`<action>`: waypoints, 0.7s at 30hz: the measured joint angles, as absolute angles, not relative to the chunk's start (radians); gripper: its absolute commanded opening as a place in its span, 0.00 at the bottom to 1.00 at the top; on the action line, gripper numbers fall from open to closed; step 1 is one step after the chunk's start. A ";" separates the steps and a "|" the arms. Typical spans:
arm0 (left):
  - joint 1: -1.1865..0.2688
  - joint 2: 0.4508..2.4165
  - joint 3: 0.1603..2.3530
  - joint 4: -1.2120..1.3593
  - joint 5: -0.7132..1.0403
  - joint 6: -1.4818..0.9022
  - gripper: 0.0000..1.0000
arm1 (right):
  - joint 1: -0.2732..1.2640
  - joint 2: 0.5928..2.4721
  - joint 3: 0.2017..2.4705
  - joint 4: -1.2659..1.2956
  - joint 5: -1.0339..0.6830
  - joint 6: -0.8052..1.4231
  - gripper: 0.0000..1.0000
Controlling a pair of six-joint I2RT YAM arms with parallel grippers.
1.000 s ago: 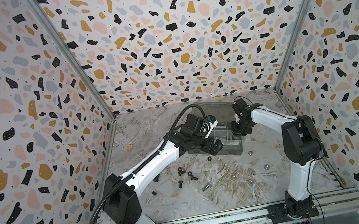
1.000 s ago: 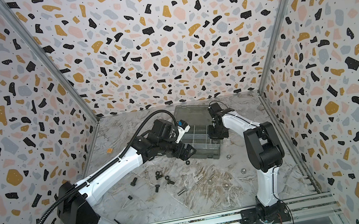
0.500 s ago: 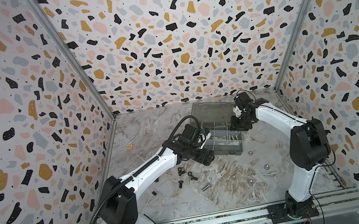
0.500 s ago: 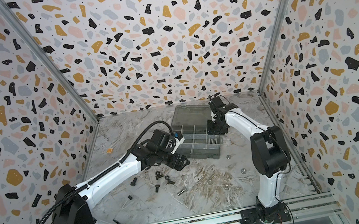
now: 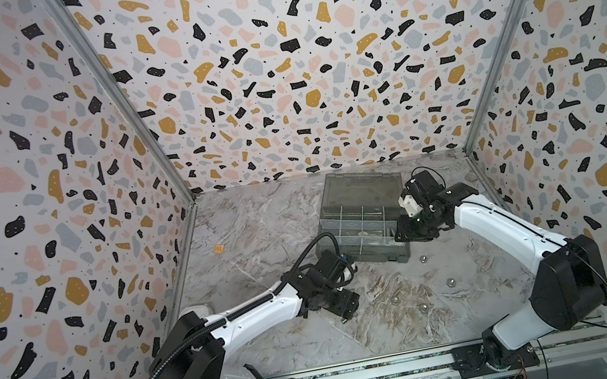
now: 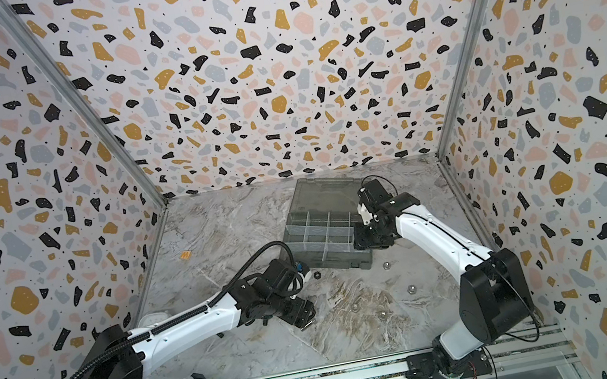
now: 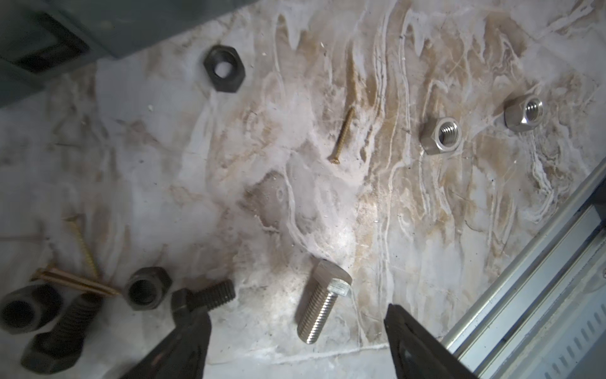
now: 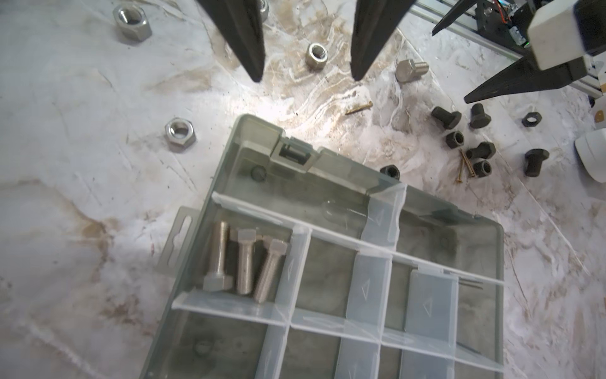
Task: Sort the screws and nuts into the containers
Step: 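Grasp a silver bolt with the left gripper while the right arm moves toward nuts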
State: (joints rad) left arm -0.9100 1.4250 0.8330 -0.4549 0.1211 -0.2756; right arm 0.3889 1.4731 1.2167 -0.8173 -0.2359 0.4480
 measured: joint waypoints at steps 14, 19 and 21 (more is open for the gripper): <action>-0.996 1.465 0.763 -0.401 0.016 -0.336 0.75 | 0.394 1.300 1.108 -0.864 -0.237 0.452 0.45; -0.997 1.505 0.763 -0.383 0.000 -0.338 0.73 | 0.394 1.274 1.093 -0.867 -0.236 0.453 0.45; -0.998 1.526 0.763 -0.377 0.000 -0.338 0.72 | 0.394 1.268 1.086 -0.870 -0.236 0.456 0.45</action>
State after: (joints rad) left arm -0.9981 1.5257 0.7631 -0.3771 0.0002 -0.3378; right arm 0.3939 1.2678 1.0859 -0.8696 -0.2363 0.4557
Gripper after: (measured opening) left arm 0.729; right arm 0.452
